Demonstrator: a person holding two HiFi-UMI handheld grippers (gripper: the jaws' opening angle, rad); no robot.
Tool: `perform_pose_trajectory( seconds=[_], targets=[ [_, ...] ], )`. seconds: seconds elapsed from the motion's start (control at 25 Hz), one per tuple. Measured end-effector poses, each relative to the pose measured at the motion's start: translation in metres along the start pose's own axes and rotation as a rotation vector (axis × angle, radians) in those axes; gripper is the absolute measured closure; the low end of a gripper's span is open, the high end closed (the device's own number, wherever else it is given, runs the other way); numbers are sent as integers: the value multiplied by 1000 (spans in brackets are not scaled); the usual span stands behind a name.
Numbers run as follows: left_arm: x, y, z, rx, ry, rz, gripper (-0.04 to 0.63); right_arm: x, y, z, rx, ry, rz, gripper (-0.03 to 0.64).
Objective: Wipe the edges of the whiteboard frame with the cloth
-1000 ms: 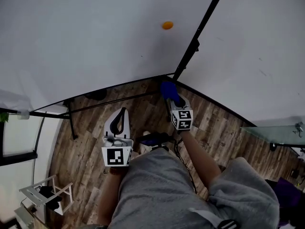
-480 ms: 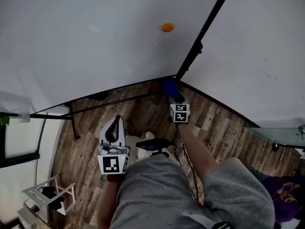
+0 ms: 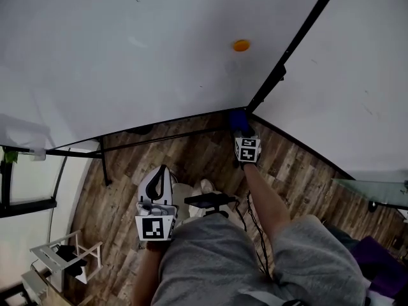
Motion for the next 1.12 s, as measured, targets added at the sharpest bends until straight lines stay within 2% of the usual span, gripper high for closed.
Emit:
perform_pose_trajectory(
  seconds=[0.36, 0.56, 0.96, 1.12],
  targets=[
    [2, 10, 4, 58, -21, 5, 586, -15, -7, -24, -3, 40, -70, 523],
    [1, 3, 0, 28, -26, 7, 586, -21, -15, -34, -8, 45, -116, 523],
    [-3, 2, -12, 12, -20, 18, 586, -14, -39, -43, -53, 5, -171, 525],
    [-1, 1, -13, 38, -34, 19, 586, -10, -41, -40, -62, -27, -167, 528]
  ],
)
Point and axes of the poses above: the fingertips, and each gripper's own axes: z backward along the fingers, x to its left, y out of its underside, the point moved 2 cm from there along z, backward along the fingers, and after that the axes turned 12 degrees about -z, right-handed, at the moved point
